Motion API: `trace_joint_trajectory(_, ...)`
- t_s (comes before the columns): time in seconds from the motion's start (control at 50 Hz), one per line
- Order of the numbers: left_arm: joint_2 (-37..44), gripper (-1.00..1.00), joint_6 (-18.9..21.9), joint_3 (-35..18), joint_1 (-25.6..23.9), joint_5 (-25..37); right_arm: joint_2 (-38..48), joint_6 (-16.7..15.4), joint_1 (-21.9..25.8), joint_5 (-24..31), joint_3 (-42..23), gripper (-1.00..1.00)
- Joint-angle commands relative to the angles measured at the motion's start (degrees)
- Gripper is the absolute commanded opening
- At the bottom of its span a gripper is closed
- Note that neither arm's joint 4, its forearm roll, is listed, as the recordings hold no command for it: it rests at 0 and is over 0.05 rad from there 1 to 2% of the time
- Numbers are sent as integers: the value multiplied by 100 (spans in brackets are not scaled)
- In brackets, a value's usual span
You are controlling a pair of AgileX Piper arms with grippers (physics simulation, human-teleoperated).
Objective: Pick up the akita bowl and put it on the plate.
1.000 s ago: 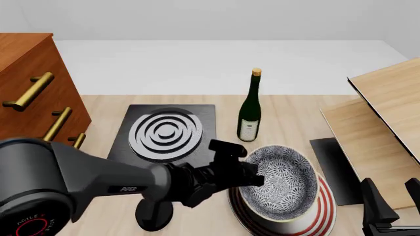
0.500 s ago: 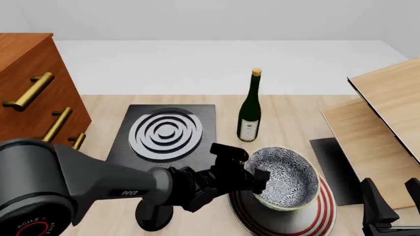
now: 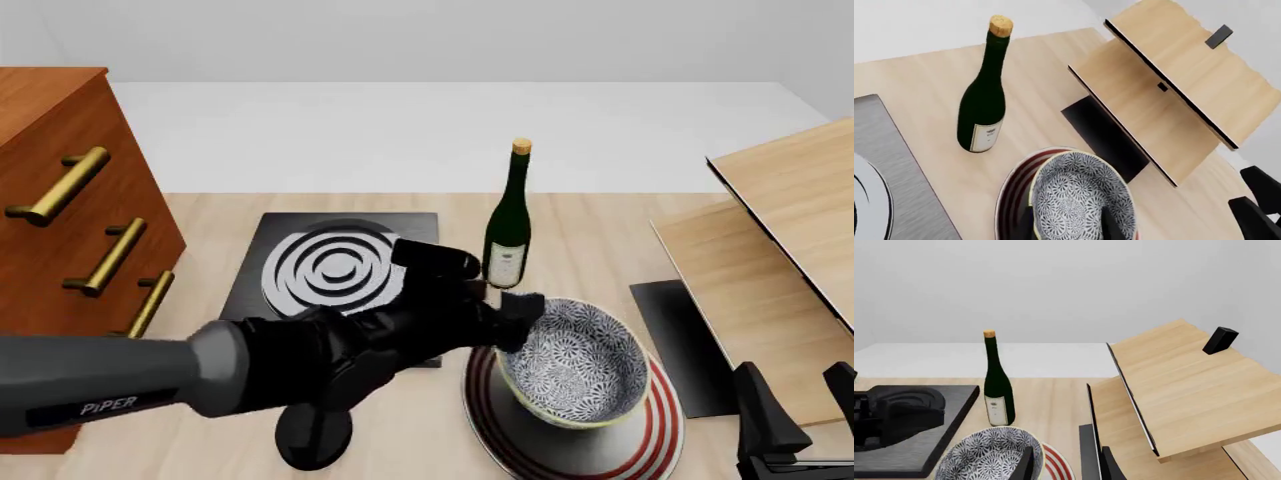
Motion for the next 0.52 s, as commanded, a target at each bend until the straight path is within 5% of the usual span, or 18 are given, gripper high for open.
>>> trace_joint_trajectory(0.02,-1038,100,240,65,225,351,1,0,1,0,0,100)
trace_joint_trajectory(0.52,-2933,100,681,919,543,564,-1,1,0,0,0,100)
